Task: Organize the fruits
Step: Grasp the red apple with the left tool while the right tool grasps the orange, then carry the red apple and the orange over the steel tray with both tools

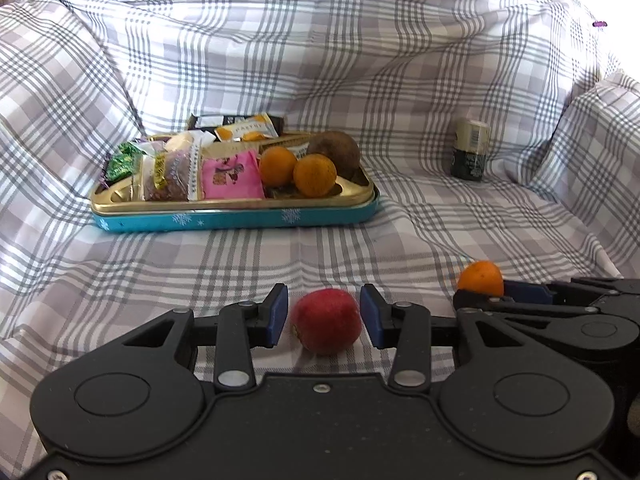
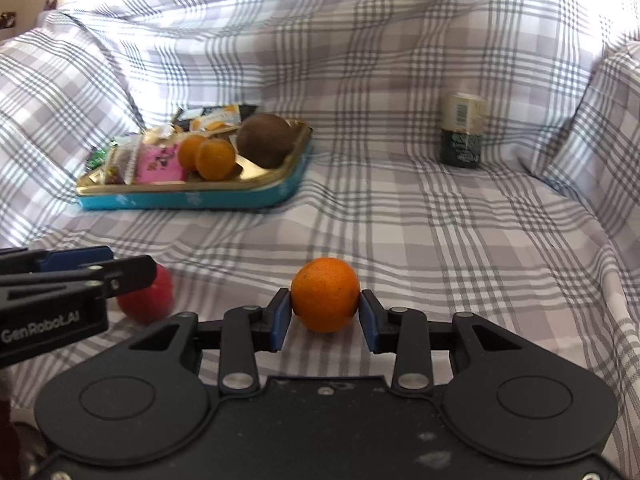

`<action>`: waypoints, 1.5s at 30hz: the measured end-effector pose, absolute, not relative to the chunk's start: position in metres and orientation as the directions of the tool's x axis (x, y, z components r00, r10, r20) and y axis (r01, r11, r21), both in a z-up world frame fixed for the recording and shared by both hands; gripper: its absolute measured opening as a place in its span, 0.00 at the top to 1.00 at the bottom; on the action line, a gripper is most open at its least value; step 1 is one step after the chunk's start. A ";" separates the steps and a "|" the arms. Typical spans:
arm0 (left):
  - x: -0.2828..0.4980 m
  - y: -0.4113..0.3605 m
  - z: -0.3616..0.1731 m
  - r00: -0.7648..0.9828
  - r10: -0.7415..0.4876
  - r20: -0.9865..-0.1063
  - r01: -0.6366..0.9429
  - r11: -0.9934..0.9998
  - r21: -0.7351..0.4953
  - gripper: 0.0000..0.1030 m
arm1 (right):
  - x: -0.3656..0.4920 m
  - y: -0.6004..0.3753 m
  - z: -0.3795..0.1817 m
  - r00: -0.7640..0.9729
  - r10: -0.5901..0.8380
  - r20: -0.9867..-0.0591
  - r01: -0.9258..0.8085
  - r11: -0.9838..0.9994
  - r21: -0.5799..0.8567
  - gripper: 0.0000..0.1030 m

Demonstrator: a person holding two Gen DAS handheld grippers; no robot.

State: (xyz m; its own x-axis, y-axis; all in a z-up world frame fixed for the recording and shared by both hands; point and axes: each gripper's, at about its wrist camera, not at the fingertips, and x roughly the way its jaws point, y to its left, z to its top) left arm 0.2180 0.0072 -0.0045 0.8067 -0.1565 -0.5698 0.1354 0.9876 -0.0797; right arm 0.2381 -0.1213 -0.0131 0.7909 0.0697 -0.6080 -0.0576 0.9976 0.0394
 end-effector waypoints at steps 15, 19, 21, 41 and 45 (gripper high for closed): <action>0.227 -0.003 -0.014 0.788 -0.129 -0.601 0.140 0.990 -0.029 0.50 | 0.239 -0.119 -0.017 0.799 0.052 -0.599 -0.055 0.998 0.013 0.62; 0.229 -0.002 -0.015 0.783 -0.132 -0.608 0.139 0.990 -0.035 0.51 | 0.240 -0.120 -0.017 0.797 0.055 -0.602 -0.046 0.998 0.030 0.62; 0.229 -0.001 -0.014 0.784 -0.145 -0.604 0.144 0.988 -0.051 0.51 | 0.240 -0.120 -0.017 0.798 0.053 -0.601 -0.046 0.999 0.027 0.63; 0.139 0.030 0.039 0.862 -0.120 -0.493 0.061 0.989 -0.135 0.52 | 0.152 -0.127 0.024 0.930 0.059 -0.362 -0.042 0.998 0.056 0.63; 0.109 0.038 0.040 0.853 -0.111 -0.510 0.045 0.989 -0.139 0.52 | 0.113 -0.125 0.024 0.930 0.078 -0.359 -0.059 0.996 0.063 0.63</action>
State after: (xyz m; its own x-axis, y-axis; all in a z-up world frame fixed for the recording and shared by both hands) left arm 0.1087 0.0379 0.0401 0.8533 -0.1107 -0.5096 0.0452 0.9892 -0.1392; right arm 0.1134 -0.1249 0.0242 0.9302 0.0780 -0.3587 -0.0594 0.9963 0.0627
